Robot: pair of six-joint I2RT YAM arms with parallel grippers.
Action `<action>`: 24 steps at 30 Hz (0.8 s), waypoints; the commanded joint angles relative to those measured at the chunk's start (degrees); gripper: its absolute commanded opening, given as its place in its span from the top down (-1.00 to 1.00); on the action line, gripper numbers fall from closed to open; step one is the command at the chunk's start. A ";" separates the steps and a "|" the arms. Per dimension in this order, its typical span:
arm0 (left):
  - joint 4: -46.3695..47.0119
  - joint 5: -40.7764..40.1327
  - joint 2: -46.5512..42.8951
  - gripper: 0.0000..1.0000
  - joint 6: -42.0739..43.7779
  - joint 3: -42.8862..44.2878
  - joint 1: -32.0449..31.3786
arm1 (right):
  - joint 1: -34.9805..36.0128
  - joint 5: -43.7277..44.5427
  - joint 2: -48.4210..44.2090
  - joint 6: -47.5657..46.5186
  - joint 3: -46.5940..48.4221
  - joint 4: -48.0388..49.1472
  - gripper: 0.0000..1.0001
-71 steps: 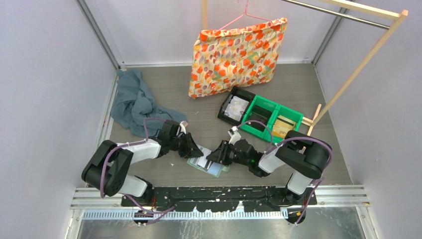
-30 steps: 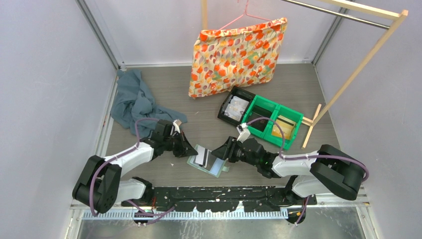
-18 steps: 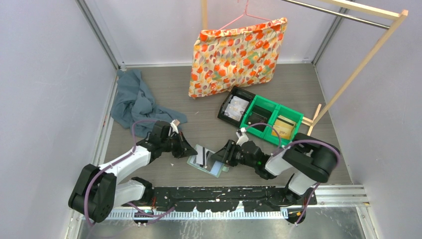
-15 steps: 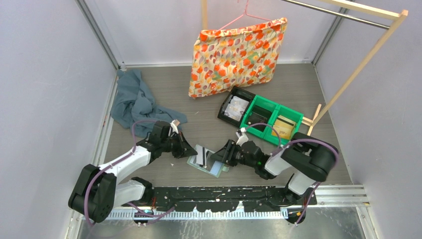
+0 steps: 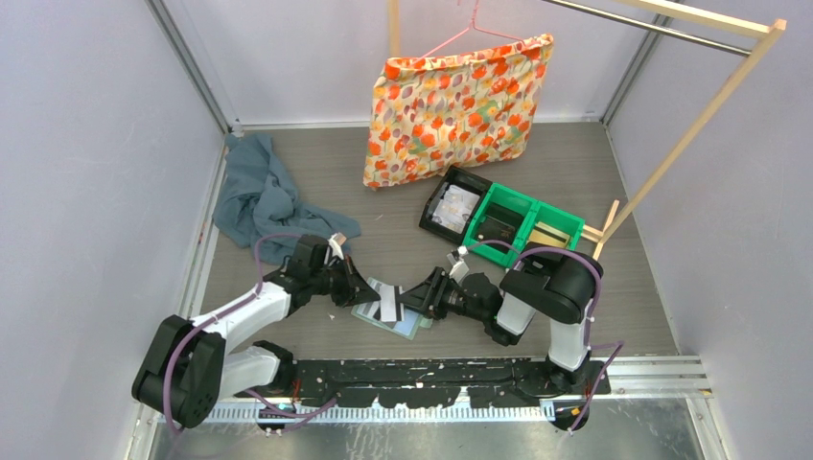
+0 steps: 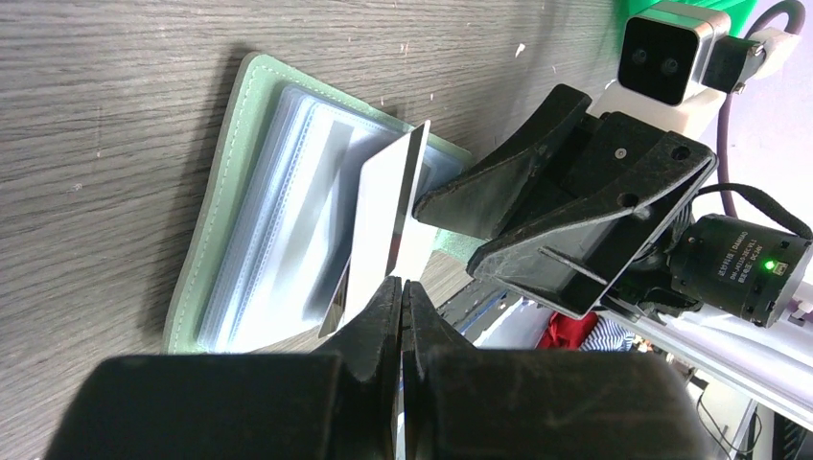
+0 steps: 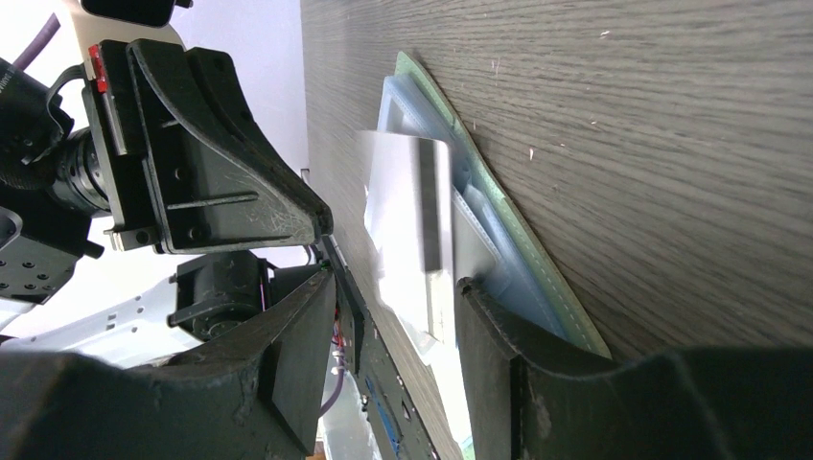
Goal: Take the credit cards out of the card holder
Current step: Pick up the credit card from the card holder.
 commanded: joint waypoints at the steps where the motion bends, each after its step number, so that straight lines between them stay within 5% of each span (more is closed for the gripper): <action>1: 2.18 1.34 0.39 0.99 -0.41 -0.20 0.24 | 0.24 -0.25 0.40 -0.24 0.63 3.39 -0.05; 16: 1.46 0.39 3.42 0.92 0.74 0.57 0.24 | 0.17 -0.24 2.94 -0.64 1.54 3.06 -0.04; 24: -2.67 -4.02 2.12 0.46 2.61 1.30 0.31 | 0.24 0.11 2.86 -1.55 1.55 1.23 -0.04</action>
